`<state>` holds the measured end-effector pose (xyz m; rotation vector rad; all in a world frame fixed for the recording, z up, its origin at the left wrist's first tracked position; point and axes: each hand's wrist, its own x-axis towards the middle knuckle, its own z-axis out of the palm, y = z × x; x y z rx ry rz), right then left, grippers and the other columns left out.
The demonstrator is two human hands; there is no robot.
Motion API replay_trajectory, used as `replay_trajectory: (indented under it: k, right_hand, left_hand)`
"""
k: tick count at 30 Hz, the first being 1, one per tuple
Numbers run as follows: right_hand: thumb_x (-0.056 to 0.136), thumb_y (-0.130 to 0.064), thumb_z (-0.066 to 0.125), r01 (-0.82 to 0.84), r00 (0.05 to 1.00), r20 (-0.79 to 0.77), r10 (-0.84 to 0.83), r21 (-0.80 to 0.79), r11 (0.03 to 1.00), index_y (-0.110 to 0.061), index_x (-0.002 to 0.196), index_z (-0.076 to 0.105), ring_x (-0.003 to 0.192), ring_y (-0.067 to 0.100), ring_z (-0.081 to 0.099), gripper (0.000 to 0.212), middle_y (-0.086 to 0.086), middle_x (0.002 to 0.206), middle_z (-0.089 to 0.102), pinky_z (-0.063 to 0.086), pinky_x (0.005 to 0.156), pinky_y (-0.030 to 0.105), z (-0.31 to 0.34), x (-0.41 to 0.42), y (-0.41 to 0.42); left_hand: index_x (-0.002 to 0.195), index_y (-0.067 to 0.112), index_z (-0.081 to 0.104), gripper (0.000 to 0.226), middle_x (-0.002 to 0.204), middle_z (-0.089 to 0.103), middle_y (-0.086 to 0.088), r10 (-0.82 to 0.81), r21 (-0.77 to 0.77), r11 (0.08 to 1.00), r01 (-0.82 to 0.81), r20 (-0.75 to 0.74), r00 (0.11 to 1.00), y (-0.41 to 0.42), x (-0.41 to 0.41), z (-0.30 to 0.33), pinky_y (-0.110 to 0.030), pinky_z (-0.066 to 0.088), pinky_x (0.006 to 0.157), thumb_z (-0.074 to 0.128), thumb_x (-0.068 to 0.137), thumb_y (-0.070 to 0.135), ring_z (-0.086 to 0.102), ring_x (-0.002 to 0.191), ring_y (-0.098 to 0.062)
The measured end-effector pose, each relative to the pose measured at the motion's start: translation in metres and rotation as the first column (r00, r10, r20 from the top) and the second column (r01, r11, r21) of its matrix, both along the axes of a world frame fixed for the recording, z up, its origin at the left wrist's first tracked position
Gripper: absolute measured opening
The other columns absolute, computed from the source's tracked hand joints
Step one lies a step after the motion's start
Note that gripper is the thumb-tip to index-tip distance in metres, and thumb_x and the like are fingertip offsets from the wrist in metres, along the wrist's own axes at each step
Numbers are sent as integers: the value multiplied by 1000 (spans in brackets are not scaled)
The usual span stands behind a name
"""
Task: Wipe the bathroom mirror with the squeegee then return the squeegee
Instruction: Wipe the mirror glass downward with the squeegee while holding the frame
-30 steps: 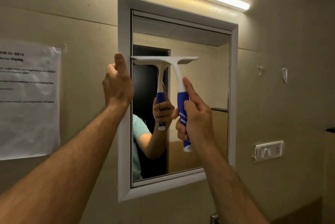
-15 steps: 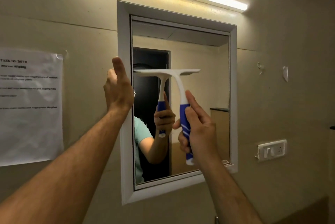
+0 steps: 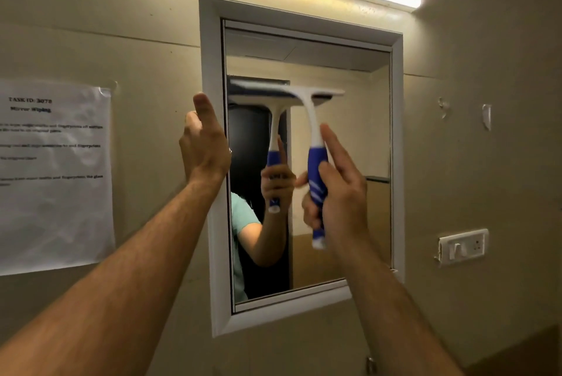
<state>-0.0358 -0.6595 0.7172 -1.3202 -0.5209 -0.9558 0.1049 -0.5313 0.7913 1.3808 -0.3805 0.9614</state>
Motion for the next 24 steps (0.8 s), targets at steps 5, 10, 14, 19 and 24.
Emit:
replay_trajectory:
  k: [5,10,14,19,24]
  right_hand:
    - [106,-17,33,70,995,75,-68,-21,997,-33,144,45,40,7,48,44,-7,65,66,44,38,19,53,19,15]
    - [106,-18,34,146,989,46,-144,-48,988,-45,134,48,41,3,52,42,-15,70,69,44,41,13,18,16,18]
    - [105,-12,35,127,992,-1,-127,-35,991,-46,126,52,45,3,56,43,-12,72,69,46,45,12,-8,8,10]
    - [106,-16,32,50,998,49,-51,11,999,-39,137,49,41,3,54,42,-8,65,69,45,41,13,25,8,9]
    - [105,-18,34,112,990,93,-111,-10,994,-35,141,48,39,4,51,42,-16,67,68,43,38,16,53,22,11]
  left_hand:
    - [123,11,49,67,92,57,-4,-10,38,999,10,17,1000,2,-1,2,-21,44,62,11,96,58,59,81,-16]
    - [129,13,47,67,89,52,4,6,47,999,-7,26,1000,2,0,0,-16,34,59,10,97,58,53,75,-6]
    - [119,10,51,69,83,53,-2,-16,46,999,15,17,1000,3,3,1,-22,42,61,10,96,59,53,72,-11]
    - [129,10,47,63,90,51,5,17,41,999,-19,46,999,2,0,0,-11,30,57,11,99,53,46,69,4]
    - [103,5,54,64,73,50,3,13,50,999,-14,22,1000,3,0,2,-16,31,50,13,98,54,50,64,-7]
